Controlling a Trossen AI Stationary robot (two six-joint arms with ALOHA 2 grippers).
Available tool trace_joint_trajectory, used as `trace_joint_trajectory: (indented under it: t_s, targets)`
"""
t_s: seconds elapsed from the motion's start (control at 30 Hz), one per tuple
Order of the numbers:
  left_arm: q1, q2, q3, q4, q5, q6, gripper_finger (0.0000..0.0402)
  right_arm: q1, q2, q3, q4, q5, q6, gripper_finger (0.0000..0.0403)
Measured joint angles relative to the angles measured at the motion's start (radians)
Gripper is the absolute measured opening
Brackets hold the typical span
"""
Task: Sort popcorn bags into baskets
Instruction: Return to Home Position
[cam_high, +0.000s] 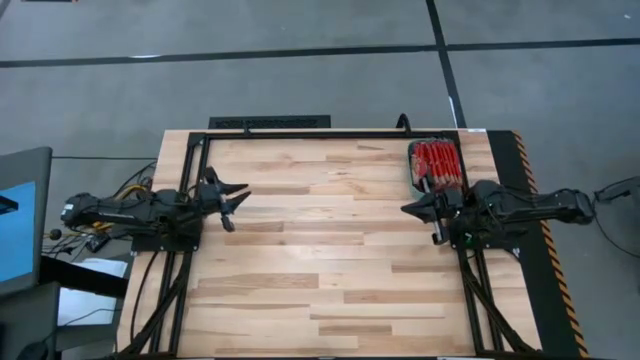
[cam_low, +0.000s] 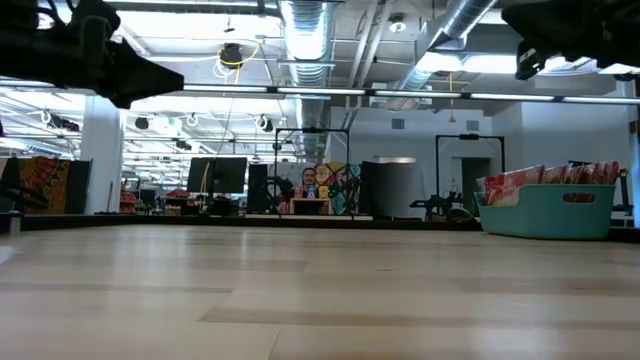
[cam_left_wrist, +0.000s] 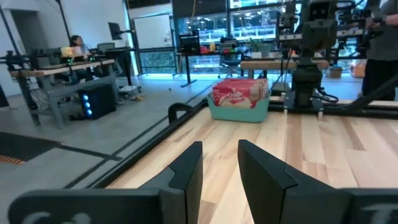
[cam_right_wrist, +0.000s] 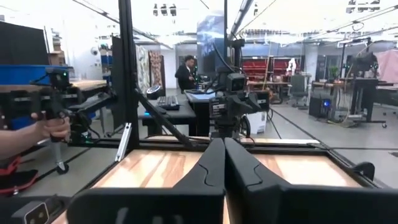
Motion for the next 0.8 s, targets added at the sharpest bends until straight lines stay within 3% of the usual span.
trace_joint_trajectory:
  t_s: [0.23,0.33,0.53,0.73,0.8]
  targets:
    - [0.0,-0.207,0.0,-0.279,0.002,-0.073,0.0093,0.0,-0.062,-0.069,0.011,0.001,0.029,0.0005]
    - [0.0,-0.207,-0.001,-0.33,0.011,-0.112,0.0093,-0.001,-0.077,-0.104,0.017,0.002,0.053,0.0012]
    - [0.0,-0.209,0.0,-0.37,0.105,-0.173,0.0085,-0.012,-0.09,-0.145,0.053,0.015,0.058,0.0005]
    - [0.0,-0.207,-0.052,-0.247,0.16,-0.179,0.0012,-0.012,-0.092,-0.146,0.051,0.027,0.05,0.0008]
    - [0.0,-0.206,-0.053,-0.237,0.185,-0.184,0.0007,-0.012,-0.091,-0.146,0.044,0.027,0.04,0.0005]
